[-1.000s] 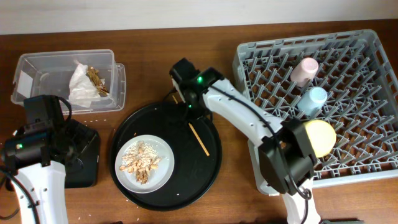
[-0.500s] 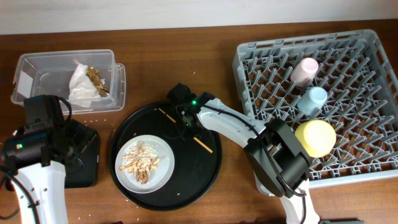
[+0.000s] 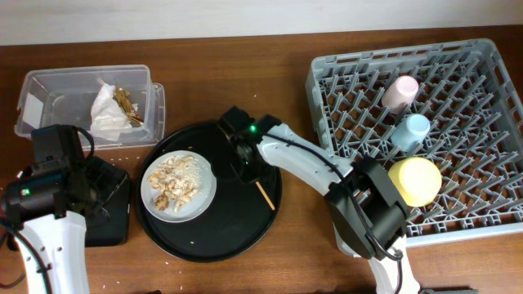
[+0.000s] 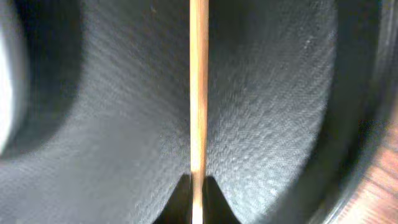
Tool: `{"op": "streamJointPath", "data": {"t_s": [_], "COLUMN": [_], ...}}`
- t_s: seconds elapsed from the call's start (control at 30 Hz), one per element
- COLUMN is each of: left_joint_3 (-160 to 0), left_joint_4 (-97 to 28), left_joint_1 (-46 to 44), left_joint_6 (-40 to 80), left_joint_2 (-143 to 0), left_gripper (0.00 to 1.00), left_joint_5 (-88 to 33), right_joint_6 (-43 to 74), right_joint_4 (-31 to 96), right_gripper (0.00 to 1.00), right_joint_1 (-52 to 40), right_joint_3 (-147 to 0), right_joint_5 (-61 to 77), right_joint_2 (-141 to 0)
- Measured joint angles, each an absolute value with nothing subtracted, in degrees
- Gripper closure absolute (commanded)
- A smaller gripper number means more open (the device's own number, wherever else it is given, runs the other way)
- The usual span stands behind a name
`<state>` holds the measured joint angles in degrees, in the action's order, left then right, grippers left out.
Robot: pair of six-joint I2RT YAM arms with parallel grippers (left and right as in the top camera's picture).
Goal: Sort waste into correct bins and load items into the dishwasher rack
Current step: 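Carry the chopstick into the rack beside the first and release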
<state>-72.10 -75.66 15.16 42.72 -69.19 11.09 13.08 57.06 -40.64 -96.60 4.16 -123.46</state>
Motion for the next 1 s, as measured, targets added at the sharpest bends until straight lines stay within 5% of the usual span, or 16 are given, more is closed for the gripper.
{"op": "streamJointPath", "data": {"t_s": [0.33, 0.7, 0.77, 0.8, 0.83, 1.0], "left_joint_3": [-72.1, -72.1, -72.1, -72.1, -72.1, -72.1], "left_joint_4": [-75.7, -75.7, -75.7, -75.7, -75.6, -75.7], "left_joint_1": [15.1, 15.1, 15.1, 15.2, 15.1, 15.2], "left_joint_6": [42.7, 42.7, 42.7, 42.7, 42.7, 42.7], "left_joint_2": [-69.2, -69.2, -69.2, -69.2, -69.2, -69.2], "left_gripper": [0.01, 0.01, 0.01, 0.01, 0.01, 0.01], "left_joint_5": [11.1, 11.1, 11.1, 11.1, 11.1, 11.1], "right_joint_6": [13.1, 3.8, 3.0, 2.9, 2.7, 2.4], "right_joint_4": [75.2, 75.2, 73.0, 72.0, 71.5, 72.0], "right_gripper": [0.96, 0.95, 0.81, 0.62, 0.52, 0.48], "right_joint_1": [-29.4, -10.1, -9.4, -8.9, -8.6, -7.8], "right_joint_3": [-119.7, -113.3, -111.0, -109.6, -108.7, -106.2], "right_joint_5": [3.1, 5.7, 5.9, 6.0, 6.1, 6.1], "right_joint_2": [-119.2, -118.9, -118.9, -118.9, -118.9, -118.9]}}
